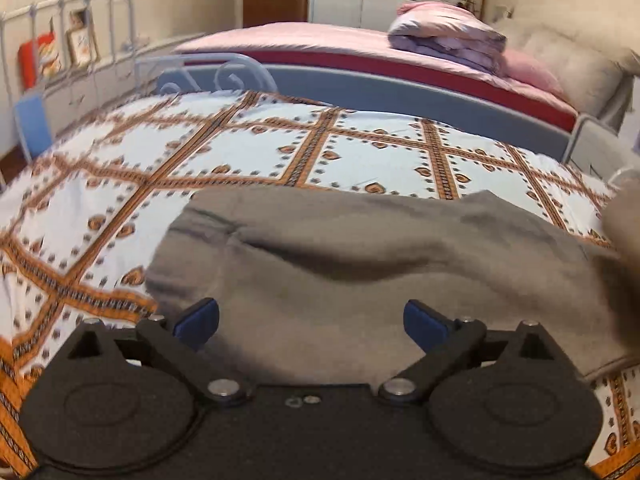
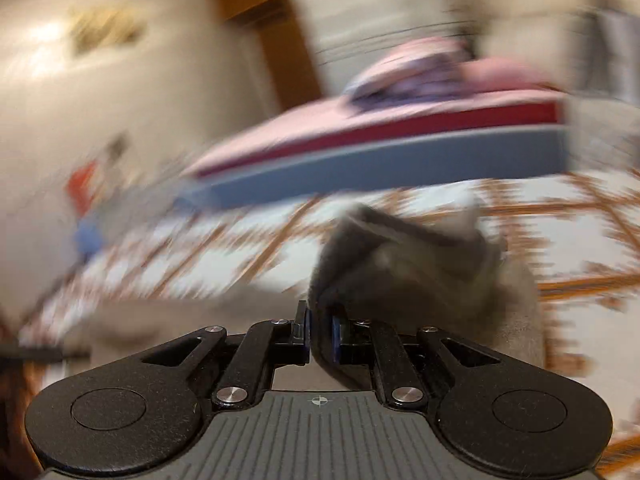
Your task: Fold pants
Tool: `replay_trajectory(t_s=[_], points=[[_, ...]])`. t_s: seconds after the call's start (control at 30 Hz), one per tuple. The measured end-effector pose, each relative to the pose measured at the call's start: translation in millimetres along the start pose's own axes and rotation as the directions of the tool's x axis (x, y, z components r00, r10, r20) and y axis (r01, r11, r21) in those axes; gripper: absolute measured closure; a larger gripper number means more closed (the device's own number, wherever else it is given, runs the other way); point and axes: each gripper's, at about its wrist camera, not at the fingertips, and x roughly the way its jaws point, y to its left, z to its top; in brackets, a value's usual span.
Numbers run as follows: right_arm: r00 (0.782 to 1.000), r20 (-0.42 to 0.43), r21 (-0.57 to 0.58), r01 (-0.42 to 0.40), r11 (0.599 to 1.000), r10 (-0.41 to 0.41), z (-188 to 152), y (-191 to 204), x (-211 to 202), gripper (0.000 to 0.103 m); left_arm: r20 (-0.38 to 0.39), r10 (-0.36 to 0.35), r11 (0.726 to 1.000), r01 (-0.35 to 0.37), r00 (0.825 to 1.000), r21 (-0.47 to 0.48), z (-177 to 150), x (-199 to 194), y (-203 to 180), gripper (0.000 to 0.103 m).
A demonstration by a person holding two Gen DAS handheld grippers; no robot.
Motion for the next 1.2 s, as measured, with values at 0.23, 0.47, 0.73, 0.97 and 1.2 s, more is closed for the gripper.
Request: replay_trajectory(t_s=[0.23,0.47,0.73,0.97,1.2], points=[[0.969,-0.239,-0.321,-0.132,0.938,0.055,-67,86,69,0.056,0.021,-0.084,0.996,0.085,0.996,-0.025,-3,-5,7,0.010],[0.987,-0.158,-0.206,0.008,0.979,-0.041,-58,56,54,0.056,-0.007,-0.207,0.978,0.207,0.978,0.011,-4,6,-33,0.031],[0.990,-0.112,-0.123,0.067,0.990,-0.080,-43,32,34,0.056,-0.141,-0.391,0.911,0.404,0.909,0.078,-10,38,-122,0.059],[0.989,-0.110,-0.081,0.093,0.992,-0.102,-47,3,11,0.056,-0.196,-0.396,0.908,0.415,0.897,0.062,-15,67,-160,0.059],[0.983,-0.104,-0.060,0.148,0.987,-0.154,-53,-22,-3,0.056,-0.203,-0.384,0.904,0.411,0.901,0.119,-17,61,-178,0.091]])
